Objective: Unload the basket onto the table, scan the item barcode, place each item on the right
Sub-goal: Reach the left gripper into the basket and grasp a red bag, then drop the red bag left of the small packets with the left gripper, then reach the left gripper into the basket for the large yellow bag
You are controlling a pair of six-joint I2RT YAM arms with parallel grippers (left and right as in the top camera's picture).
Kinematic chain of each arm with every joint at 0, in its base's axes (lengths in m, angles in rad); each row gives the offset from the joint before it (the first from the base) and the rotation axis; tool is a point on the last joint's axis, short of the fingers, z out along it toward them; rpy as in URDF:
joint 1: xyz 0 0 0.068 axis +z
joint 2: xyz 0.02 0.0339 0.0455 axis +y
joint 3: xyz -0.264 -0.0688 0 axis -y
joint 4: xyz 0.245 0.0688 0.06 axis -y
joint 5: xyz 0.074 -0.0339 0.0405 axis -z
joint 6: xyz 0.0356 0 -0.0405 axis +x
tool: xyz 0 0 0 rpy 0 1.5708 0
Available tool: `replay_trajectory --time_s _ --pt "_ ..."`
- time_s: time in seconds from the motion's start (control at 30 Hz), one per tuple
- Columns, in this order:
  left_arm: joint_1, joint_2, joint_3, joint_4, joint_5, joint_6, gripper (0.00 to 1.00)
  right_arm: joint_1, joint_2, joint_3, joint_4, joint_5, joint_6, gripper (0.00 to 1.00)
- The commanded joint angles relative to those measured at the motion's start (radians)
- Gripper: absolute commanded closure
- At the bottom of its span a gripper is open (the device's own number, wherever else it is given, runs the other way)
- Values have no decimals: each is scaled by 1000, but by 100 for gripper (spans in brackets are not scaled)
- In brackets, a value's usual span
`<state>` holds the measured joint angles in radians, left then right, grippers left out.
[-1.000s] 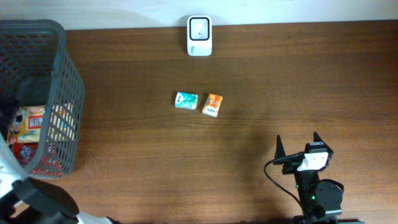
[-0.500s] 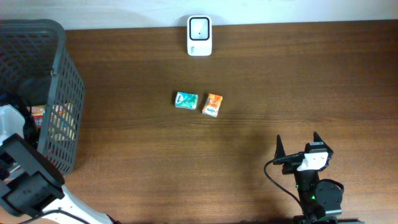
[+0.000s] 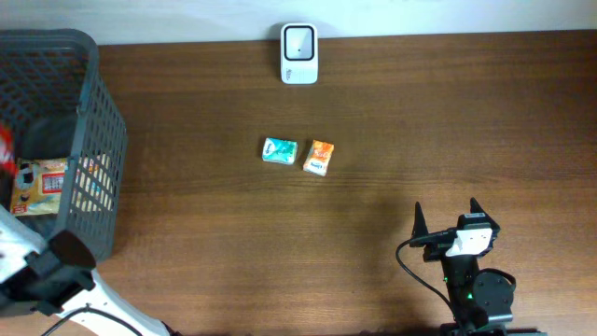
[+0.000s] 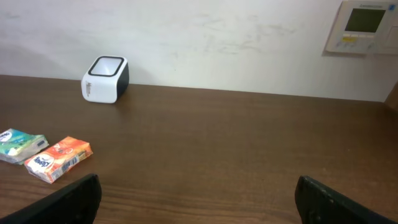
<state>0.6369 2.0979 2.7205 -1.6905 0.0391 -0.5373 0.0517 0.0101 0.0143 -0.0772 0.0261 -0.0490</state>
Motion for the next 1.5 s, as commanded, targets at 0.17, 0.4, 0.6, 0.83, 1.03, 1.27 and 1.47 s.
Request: replay_trajectory --time_s 0.17,0.4,0.6,0.83,1.03,1.27,1.47 --pt "-649 -119 16 3 276 352 100 -6 -6 -9 -3 5 2 2" --pt "-1032 -118 -666 242 -220 183 100 -6 -6 -9 -3 5 2 1" --pt "-1038 -118 -1207 816 -264 182 83 -6 -6 -9 -3 5 2 2" --pt "-1038 -122 -1298 998 141 331 100 -6 -6 -9 -3 5 2 2" --pt "-1031 -368 -1026 893 175 535 77 -6 -6 -9 -3 5 2 2" --pt "-663 -578 -829 918 -520 303 1 -6 -6 -9 -3 5 2 1" --pt "-135 -485 -835 734 -164 130 1 -6 -6 -9 -3 5 1 2"
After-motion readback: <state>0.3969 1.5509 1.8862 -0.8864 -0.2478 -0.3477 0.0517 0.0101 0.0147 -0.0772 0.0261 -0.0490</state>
